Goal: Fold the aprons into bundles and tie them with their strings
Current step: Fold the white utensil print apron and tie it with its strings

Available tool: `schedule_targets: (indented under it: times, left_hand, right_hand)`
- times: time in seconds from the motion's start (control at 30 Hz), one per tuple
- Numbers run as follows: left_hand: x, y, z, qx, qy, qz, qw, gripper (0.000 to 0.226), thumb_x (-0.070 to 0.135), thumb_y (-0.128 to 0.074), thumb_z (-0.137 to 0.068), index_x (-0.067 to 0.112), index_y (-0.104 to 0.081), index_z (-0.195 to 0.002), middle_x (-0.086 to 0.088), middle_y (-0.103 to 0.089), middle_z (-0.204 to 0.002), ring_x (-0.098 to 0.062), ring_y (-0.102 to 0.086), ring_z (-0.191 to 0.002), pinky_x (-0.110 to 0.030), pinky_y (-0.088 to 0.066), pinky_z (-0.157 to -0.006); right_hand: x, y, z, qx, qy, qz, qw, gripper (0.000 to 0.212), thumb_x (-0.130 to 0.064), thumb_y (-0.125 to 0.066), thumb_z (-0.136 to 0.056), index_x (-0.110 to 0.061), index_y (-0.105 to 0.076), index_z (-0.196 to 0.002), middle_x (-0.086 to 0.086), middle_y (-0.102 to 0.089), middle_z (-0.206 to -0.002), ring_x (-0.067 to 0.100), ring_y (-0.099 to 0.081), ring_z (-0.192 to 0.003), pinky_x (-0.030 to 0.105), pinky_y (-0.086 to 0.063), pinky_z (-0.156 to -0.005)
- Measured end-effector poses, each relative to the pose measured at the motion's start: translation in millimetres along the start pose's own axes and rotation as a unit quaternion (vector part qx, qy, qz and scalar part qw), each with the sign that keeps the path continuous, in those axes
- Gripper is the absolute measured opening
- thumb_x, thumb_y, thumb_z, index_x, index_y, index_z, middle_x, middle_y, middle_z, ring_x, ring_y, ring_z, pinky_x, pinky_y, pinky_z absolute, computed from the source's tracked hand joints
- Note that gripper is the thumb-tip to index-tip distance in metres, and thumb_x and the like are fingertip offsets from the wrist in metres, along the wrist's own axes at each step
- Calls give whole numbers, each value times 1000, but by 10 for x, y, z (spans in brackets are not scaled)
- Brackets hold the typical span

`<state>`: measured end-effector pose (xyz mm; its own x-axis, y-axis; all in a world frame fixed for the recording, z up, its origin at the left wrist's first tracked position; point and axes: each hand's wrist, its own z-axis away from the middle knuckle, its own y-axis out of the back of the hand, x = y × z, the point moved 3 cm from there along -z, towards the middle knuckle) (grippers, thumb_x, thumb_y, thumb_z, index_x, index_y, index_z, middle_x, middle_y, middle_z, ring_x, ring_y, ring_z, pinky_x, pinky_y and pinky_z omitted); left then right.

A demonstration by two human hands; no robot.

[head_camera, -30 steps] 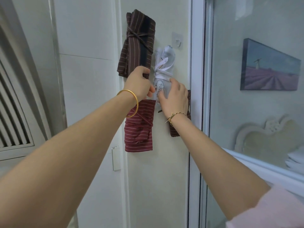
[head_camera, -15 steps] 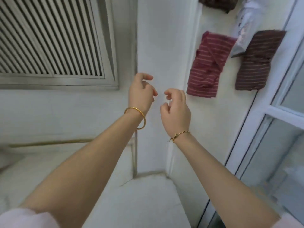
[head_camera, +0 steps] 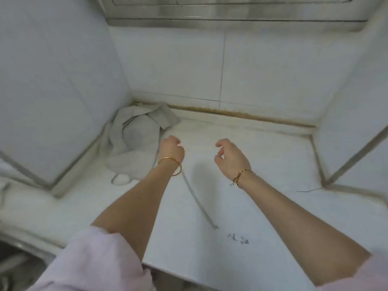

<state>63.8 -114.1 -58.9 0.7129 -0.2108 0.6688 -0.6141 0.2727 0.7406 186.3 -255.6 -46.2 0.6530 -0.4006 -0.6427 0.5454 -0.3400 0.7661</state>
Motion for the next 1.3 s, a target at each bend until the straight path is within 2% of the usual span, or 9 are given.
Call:
schedule_targets:
  times: [0.4, 0.6, 0.7, 0.8, 0.93, 1.0, 1.07, 1.13, 1.3]
  left_hand:
    - [-1642, 426, -909, -159, 31, -389, 907, 44, 17, -44, -93, 24, -46, -137, -8, 3, -157, -26, 1, -145, -40, -23, -112]
    - [-1701, 360, -1157, -208, 34, -447, 870, 44, 19, -40, -94, 15, -42, -138, -7, -37, -143, -29, -31, -135, -43, -34, -104]
    - [-1506, 266, -1197, -245, -50, -391, 886, 33, 14, -50, -90, 8, -59, -121, -10, -58, -122, -30, -54, -115, -35, -45, -94]
    - [-1209, 54, -899, -429, -24, -121, 895, 18, 13, -60, -90, 9, -67, -106, -7, -66, -93, -21, -61, -89, -26, -49, -80]
    - [-877, -219, -286, -696, 100, 60, 709, 17, 9, -54, -94, 11, -63, -108, 1, -66, -107, -15, -62, -103, -27, -56, -78]
    - [-743, -240, -345, -637, 69, 72, 764, 11, 15, -52, -96, 13, -63, -95, -1, -67, -94, -16, -64, -87, -15, -51, -63]
    - [-664, -152, -598, -442, 0, 58, 895, 10, 16, -57, -92, 13, -62, -84, 0, -61, -76, -18, -58, -75, -9, -39, -48]
    - [-679, -9, -825, -232, -57, -43, 970, 12, 22, -63, -86, 15, -62, -95, 1, -59, -89, -19, -56, -87, -12, -39, -63]
    - [-912, 7, -952, -97, -66, -272, 955, 71, 48, -64, -80, 11, -35, -133, -10, -34, -134, -30, -34, -123, -36, -33, -98]
  right_hand:
    - [-316, -1395, -539, -153, -108, -41, 981, 37, -17, -45, -93, -13, -40, -129, 8, -51, -116, 30, -62, -94, 40, -50, -85]
    - [-149, -1450, -651, -146, -150, -67, 976, 37, -15, -44, -92, -12, -42, -128, 3, -51, -105, 30, -62, -96, 34, -45, -73]
    - [-90, -1420, -681, -129, -167, -64, 975, 36, -14, -45, -92, -10, -43, -127, 7, -54, -109, 30, -61, -98, 35, -48, -81]
    - [-41, -1352, -745, -64, -182, -25, 981, 33, -14, -46, -91, -9, -48, -124, 11, -53, -120, 30, -56, -104, 38, -46, -90]
    - [2, -1255, -798, -16, -171, 43, 984, 32, -17, -47, -91, -12, -50, -122, 10, -51, -121, 29, -47, -112, 36, -42, -92]
    - [28, -1248, -784, -44, -174, 45, 983, 34, -20, -48, -91, -13, -49, -124, 10, -50, -124, 30, -45, -116, 38, -40, -96]
    - [65, -1294, -735, -94, -185, 49, 977, 39, -24, -50, -90, -14, -45, -128, 10, -47, -128, 30, -45, -118, 40, -41, -98]
    - [107, -1362, -644, -130, -201, 57, 969, 45, -25, -53, -89, -15, -41, -131, 10, -43, -131, 30, -46, -118, 41, -44, -96]
    - [191, -1411, -485, -107, -211, 42, 971, 50, -12, -56, -88, -9, -36, -134, 15, -47, -129, 32, -50, -116, 36, -43, -94]
